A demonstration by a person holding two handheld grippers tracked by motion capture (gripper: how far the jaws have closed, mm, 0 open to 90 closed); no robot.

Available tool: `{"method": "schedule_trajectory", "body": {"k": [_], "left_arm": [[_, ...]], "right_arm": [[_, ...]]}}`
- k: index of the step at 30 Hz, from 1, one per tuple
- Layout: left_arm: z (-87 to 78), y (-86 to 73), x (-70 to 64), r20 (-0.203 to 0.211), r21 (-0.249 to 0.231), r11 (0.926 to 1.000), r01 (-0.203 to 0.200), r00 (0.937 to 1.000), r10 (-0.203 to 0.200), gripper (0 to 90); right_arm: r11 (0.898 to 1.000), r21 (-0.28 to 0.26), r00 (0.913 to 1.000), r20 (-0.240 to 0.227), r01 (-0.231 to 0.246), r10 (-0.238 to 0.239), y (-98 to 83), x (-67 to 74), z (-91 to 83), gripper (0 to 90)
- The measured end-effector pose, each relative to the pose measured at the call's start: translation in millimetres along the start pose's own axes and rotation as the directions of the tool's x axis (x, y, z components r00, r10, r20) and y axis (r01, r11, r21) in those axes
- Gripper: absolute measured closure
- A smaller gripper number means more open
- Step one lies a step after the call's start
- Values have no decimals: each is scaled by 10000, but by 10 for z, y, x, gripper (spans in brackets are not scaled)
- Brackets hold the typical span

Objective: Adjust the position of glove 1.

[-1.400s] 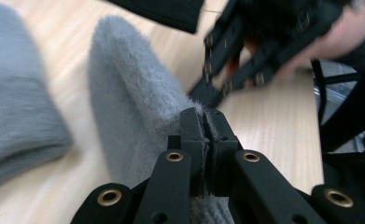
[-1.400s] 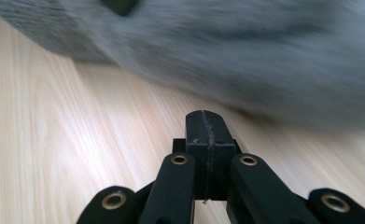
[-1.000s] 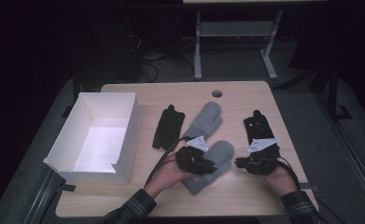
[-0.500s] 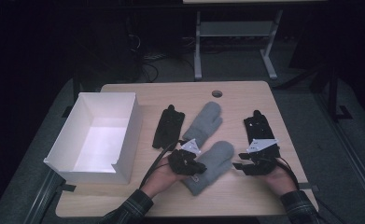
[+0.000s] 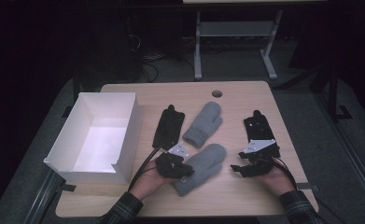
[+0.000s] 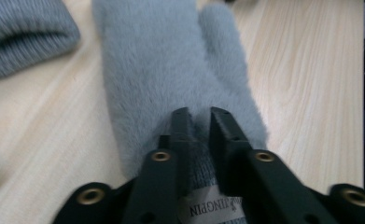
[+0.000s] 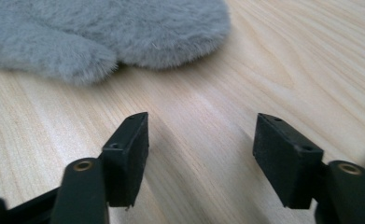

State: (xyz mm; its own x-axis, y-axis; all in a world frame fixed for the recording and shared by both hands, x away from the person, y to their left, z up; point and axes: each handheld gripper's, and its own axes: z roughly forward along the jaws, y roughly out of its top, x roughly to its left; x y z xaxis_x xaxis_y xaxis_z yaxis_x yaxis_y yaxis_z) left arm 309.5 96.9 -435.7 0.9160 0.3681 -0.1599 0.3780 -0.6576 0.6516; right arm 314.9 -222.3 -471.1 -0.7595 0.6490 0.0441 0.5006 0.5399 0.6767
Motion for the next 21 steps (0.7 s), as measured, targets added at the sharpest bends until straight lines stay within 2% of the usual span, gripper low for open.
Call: {"method": "schedule_trajectory", "body": {"k": [3, 8, 11, 14, 19, 21], "left_arm": [[-44, 59, 23, -41, -362, 9993, 70, 10000, -72, 663], [-68, 164, 97, -445, -700, 9974, -173, 9989, 142, 473], [-61, 250, 167, -459, -942, 9954, -145, 9989, 102, 418], [-47, 334, 230, -680, -892, 9957, -233, 9975, 172, 376], [-6, 525, 362, -950, -987, 9951, -60, 9955, -34, 329], [28, 597, 427, -1046, -956, 9954, -111, 9945, 10, 313]], "right_arm": [[9999, -87, 10000, 25, 65, -64, -15, 11, 18, 279], [9989, -461, 10000, -32, 57, -59, -60, 26, 51, 169], [9978, -659, 10000, -3, 77, -77, -87, 28, 65, 139], [9978, -656, 10000, -1, 68, -68, -87, 28, 65, 139], [9978, -654, 10000, -7, 69, -70, -86, 28, 65, 138], [9978, -662, 10000, 4, 77, -77, -87, 28, 66, 138]]}}
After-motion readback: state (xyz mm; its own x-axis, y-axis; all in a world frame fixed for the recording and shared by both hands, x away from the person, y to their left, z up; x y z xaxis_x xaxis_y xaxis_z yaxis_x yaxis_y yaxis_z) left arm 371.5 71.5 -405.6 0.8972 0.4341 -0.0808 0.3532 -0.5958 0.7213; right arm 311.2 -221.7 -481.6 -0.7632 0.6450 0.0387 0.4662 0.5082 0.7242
